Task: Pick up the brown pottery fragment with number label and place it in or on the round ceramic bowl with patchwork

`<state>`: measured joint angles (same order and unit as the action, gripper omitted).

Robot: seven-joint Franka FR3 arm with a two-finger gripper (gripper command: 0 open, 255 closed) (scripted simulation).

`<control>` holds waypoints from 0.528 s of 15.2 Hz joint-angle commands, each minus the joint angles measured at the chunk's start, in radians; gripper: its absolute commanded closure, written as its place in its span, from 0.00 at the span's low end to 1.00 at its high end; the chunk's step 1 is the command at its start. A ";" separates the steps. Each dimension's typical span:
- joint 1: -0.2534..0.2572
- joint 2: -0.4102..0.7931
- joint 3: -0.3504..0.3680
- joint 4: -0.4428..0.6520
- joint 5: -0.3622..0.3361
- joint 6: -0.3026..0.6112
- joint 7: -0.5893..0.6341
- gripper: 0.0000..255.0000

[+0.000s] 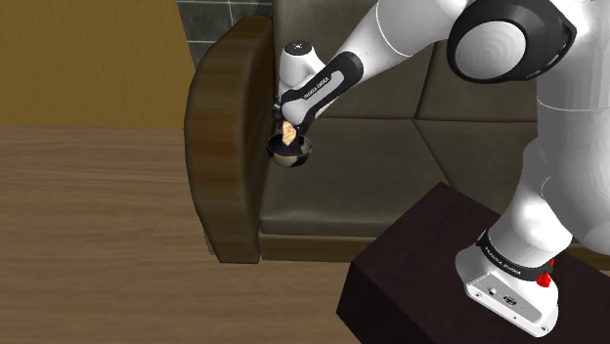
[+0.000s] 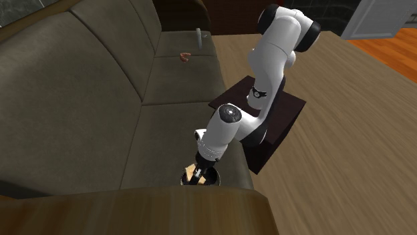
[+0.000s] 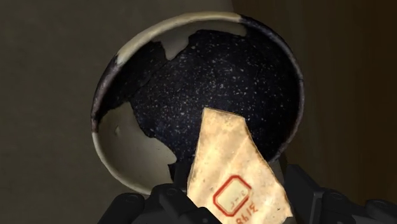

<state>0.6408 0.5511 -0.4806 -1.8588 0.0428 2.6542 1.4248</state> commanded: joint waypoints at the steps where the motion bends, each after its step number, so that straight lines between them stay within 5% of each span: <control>1: 0.004 -0.017 -0.006 0.005 -0.006 -0.022 0.000 1.00; 8: 0.022 -0.075 -0.028 0.021 -0.030 -0.092 0.002 1.00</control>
<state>0.6628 0.4796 -0.5074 -1.8433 0.0146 2.5706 1.4279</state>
